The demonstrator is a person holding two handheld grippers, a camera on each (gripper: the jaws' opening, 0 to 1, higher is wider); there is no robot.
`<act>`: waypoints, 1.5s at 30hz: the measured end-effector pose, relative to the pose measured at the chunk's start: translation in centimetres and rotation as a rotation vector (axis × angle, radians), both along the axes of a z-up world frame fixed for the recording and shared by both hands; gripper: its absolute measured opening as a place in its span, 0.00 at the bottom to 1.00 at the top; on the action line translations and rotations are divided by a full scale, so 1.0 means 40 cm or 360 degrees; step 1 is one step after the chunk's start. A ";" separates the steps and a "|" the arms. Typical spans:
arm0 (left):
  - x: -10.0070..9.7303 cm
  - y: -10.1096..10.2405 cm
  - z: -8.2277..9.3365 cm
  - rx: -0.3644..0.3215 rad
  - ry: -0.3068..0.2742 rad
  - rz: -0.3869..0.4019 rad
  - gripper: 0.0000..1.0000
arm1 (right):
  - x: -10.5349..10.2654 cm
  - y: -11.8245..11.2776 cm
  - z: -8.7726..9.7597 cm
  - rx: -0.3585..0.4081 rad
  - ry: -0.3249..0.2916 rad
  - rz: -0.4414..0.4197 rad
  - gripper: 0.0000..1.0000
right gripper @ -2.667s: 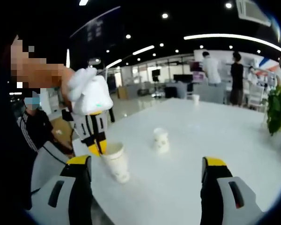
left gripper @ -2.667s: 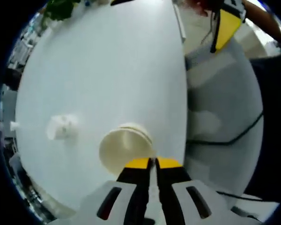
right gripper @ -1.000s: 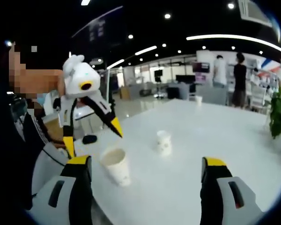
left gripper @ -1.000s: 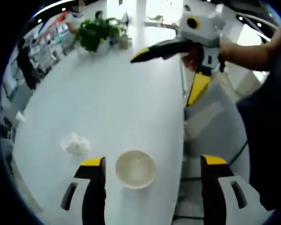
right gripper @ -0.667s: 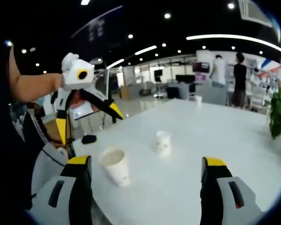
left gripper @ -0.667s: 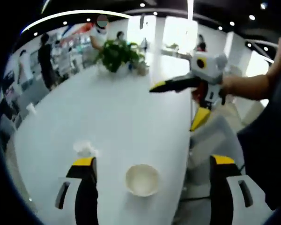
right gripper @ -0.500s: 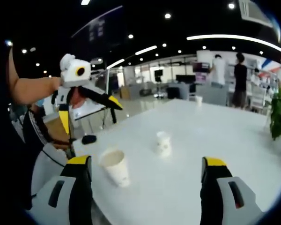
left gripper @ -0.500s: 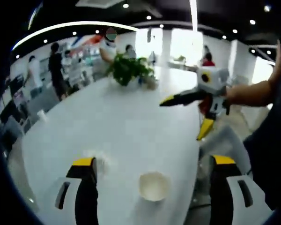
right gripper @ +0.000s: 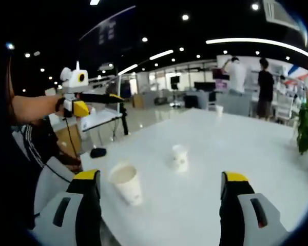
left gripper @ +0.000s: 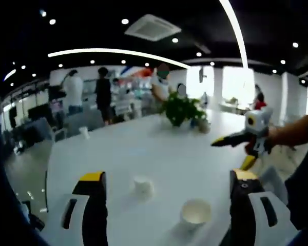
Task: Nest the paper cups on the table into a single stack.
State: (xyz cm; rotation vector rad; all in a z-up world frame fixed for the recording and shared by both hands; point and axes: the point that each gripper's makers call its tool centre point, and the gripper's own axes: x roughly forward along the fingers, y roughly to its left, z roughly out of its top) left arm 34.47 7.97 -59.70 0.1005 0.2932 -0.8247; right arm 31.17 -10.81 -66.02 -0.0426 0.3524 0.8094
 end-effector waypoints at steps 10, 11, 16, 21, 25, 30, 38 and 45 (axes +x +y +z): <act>-0.017 0.131 -0.019 -0.0088 -0.0007 0.0247 0.99 | -0.003 -0.014 -0.015 0.0011 0.0026 -0.0027 0.96; -0.019 0.141 -0.020 -0.0093 -0.0003 0.0263 0.99 | -0.003 -0.015 -0.016 0.0012 0.0028 -0.0029 0.96; -0.015 0.205 -0.027 -0.0085 -0.0032 0.0388 0.99 | -0.005 -0.021 -0.025 0.0011 0.0039 -0.0045 0.96; -0.018 0.239 -0.038 0.0004 -0.0087 0.0424 0.99 | -0.005 -0.042 -0.037 -0.0007 0.0014 -0.0087 0.96; -0.028 0.232 -0.043 0.0037 -0.0127 0.0383 0.99 | -0.002 -0.068 -0.035 -0.0013 -0.0046 -0.0143 0.97; -0.043 0.212 -0.045 0.0013 -0.0159 0.0320 0.99 | 0.006 -0.106 -0.043 -0.0021 -0.0043 -0.0209 0.97; -0.050 0.221 -0.084 0.0135 -0.0146 0.0314 0.99 | 0.014 -0.124 -0.048 -0.0015 -0.0040 -0.0250 0.98; -0.043 0.232 -0.084 0.0113 -0.0178 0.0379 0.99 | 0.016 -0.116 -0.058 -0.0016 -0.0028 -0.0260 0.97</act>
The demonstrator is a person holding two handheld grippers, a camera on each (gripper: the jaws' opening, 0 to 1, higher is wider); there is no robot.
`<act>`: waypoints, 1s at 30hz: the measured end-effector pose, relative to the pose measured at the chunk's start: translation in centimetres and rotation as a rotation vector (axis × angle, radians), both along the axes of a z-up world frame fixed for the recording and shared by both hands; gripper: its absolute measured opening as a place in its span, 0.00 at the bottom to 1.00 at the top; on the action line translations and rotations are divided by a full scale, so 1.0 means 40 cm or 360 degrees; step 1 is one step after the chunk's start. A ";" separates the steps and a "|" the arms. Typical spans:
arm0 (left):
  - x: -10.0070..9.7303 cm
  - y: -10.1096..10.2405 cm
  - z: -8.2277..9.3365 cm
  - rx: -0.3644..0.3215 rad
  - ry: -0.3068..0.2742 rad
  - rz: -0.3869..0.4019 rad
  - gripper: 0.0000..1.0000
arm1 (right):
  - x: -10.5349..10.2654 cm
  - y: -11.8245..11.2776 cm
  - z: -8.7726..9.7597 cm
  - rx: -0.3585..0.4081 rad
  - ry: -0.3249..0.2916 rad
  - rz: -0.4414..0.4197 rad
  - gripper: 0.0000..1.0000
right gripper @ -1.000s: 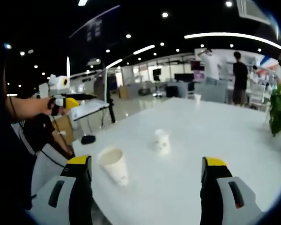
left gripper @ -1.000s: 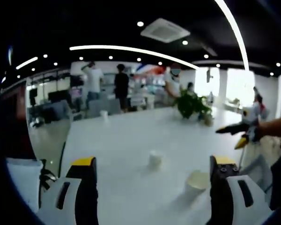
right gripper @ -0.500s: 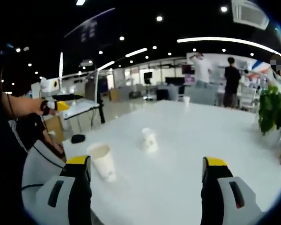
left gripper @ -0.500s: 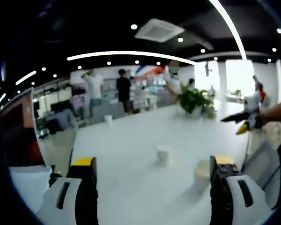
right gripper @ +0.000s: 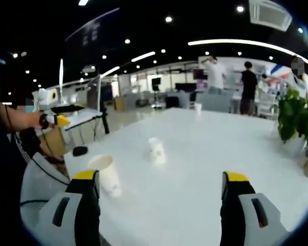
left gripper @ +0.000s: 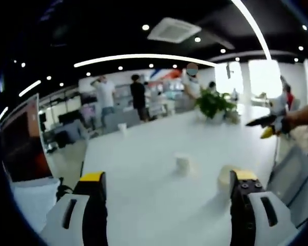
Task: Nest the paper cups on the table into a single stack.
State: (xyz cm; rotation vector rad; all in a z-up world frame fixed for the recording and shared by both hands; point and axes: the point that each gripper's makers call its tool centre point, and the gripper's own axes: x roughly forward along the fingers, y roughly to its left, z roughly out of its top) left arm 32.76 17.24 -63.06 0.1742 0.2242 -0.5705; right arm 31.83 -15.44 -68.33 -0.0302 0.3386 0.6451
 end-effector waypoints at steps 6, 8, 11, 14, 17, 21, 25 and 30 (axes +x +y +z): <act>-0.005 -0.014 -0.009 -0.0071 0.0041 -0.0015 0.99 | 0.011 0.002 -0.008 -0.0003 0.0006 -0.0007 0.97; -0.007 -0.015 -0.011 -0.0070 0.0041 -0.0013 0.99 | 0.019 0.004 -0.008 0.0019 0.0014 -0.0021 0.97; -0.006 -0.014 -0.013 -0.0101 0.0049 -0.0001 0.99 | 0.035 0.000 -0.009 0.0042 0.0014 -0.0051 0.97; -0.007 -0.013 -0.013 -0.0121 0.0037 -0.0002 0.99 | 0.051 -0.005 -0.016 0.0061 0.0028 -0.0077 0.96; -0.008 -0.017 -0.005 -0.0183 0.0008 -0.0022 0.99 | 0.064 -0.007 -0.018 0.0095 0.0033 -0.0095 0.97; -0.008 -0.014 -0.014 -0.0165 0.0035 0.0001 0.99 | 0.081 -0.001 -0.022 0.0060 0.0023 -0.0084 0.98; -0.007 -0.013 -0.021 -0.0192 0.0040 0.0002 0.99 | 0.099 0.019 -0.026 0.0000 -0.0006 -0.0034 1.00; -0.009 -0.015 -0.024 -0.0181 0.0052 0.0002 0.99 | 0.122 0.043 -0.028 0.0006 -0.0022 -0.0010 1.00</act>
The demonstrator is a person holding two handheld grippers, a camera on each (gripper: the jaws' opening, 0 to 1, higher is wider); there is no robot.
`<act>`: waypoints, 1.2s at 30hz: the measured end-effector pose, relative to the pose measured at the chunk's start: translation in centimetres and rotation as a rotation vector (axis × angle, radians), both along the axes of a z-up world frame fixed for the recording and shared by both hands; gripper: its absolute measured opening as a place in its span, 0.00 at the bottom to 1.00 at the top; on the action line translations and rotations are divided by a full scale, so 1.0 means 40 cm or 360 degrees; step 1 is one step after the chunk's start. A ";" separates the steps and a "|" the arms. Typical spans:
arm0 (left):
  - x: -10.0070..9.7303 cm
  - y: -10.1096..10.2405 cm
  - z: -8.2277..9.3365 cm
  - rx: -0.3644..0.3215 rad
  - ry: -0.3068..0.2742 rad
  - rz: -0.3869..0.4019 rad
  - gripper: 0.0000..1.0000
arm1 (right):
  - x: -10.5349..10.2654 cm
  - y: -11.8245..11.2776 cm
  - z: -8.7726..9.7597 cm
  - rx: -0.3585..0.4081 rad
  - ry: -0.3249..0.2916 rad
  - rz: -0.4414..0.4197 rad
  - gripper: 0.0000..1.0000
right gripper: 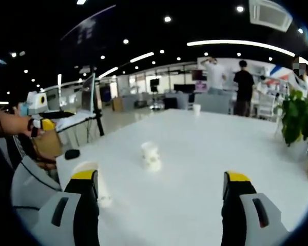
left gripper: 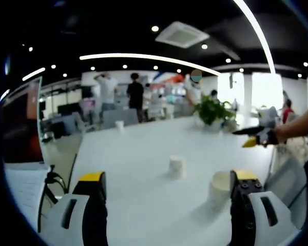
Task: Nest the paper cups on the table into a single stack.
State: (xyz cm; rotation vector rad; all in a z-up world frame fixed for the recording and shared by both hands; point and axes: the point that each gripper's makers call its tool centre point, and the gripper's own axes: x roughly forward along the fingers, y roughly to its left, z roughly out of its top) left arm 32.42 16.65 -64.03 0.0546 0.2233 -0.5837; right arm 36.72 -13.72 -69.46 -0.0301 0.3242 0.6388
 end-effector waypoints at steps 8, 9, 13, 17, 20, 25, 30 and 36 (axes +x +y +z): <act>-0.011 -0.011 -0.013 0.0020 0.0019 -0.0027 0.99 | 0.035 0.037 -0.003 0.0023 -0.0040 0.0024 1.00; -0.012 -0.012 -0.015 0.0020 0.0023 -0.0030 0.99 | 0.038 0.041 -0.001 0.0034 -0.0046 0.0026 1.00; -0.016 -0.016 -0.018 0.0017 0.0031 -0.0033 0.99 | 0.054 0.058 -0.019 0.0024 -0.0009 0.0049 1.00; -0.017 -0.024 -0.018 0.0021 0.0033 -0.0043 0.99 | 0.071 0.074 -0.032 0.0002 -0.0004 0.0073 1.00; -0.013 -0.026 -0.015 0.0026 0.0025 -0.0045 0.99 | 0.086 0.084 -0.041 -0.0013 -0.0005 0.0079 1.00; -0.008 -0.030 -0.015 0.0038 0.0023 -0.0049 0.99 | 0.112 0.093 -0.057 0.0004 0.0004 0.0065 1.00; -0.003 -0.030 -0.015 0.0039 0.0026 -0.0051 0.99 | 0.143 0.095 -0.074 0.0019 0.0021 0.0043 1.00; -0.003 -0.032 -0.015 0.0035 0.0022 -0.0051 0.99 | 0.176 0.095 -0.090 0.0039 0.0041 0.0013 1.00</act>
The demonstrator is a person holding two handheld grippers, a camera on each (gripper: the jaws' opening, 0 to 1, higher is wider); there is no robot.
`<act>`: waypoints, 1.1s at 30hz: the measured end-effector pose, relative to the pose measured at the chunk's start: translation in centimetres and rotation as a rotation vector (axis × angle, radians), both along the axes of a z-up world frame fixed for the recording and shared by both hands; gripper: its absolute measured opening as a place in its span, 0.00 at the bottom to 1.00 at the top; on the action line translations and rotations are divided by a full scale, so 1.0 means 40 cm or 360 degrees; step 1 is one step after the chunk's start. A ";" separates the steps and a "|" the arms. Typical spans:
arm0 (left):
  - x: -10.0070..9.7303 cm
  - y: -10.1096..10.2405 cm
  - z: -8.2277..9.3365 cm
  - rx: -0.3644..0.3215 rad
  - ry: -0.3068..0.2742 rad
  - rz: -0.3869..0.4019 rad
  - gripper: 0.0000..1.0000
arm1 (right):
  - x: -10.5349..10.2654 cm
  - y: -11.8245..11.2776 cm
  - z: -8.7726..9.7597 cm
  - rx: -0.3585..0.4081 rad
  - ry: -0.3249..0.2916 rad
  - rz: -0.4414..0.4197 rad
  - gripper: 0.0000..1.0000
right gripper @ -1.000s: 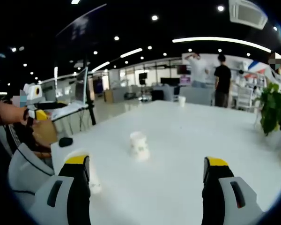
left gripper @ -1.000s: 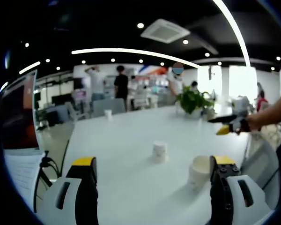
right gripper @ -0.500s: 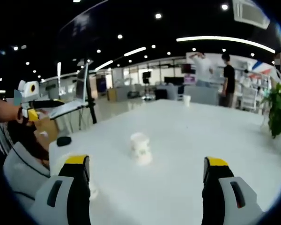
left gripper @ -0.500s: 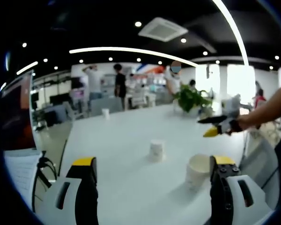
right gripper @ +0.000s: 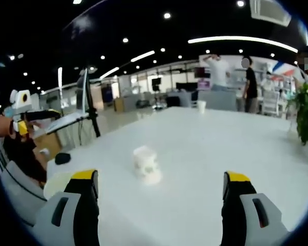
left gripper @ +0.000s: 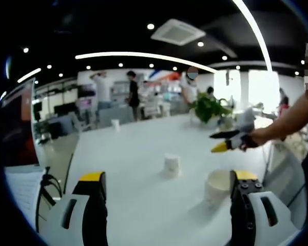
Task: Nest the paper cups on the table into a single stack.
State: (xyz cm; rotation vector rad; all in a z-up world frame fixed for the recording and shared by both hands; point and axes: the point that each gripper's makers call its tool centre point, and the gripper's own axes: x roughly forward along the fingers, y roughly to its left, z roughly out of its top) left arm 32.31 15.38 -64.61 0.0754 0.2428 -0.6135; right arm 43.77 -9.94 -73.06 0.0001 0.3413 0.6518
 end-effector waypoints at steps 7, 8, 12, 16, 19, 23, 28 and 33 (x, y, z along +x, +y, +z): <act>0.000 0.002 -0.020 -0.0021 0.0009 0.0015 0.99 | 0.027 0.022 -0.022 -0.0016 0.0007 0.0021 1.00; 0.000 0.000 -0.021 -0.0034 0.0005 0.0014 0.99 | 0.030 0.026 -0.024 -0.0019 0.0004 0.0025 1.00; -0.001 -0.003 -0.040 -0.0032 0.0023 0.0016 0.99 | 0.050 0.042 -0.036 -0.0033 0.0003 0.0034 1.00; -0.005 -0.004 -0.046 -0.0044 0.0029 0.0013 0.99 | 0.065 0.059 -0.041 -0.0033 -0.0005 0.0042 1.00; -0.008 -0.002 -0.054 -0.0044 0.0040 0.0011 0.99 | 0.079 0.080 -0.055 -0.0043 0.0002 0.0068 1.00; -0.008 0.001 -0.061 -0.0042 0.0048 0.0016 0.99 | 0.086 0.099 -0.066 -0.0049 0.0006 0.0087 1.00; -0.007 -0.004 -0.068 -0.0039 0.0042 -0.0001 0.99 | 0.098 0.114 -0.097 -0.0065 0.0018 0.0098 1.00; -0.003 -0.006 -0.077 -0.0032 0.0054 -0.0011 0.99 | 0.113 0.131 -0.112 -0.0035 0.0034 0.0092 0.98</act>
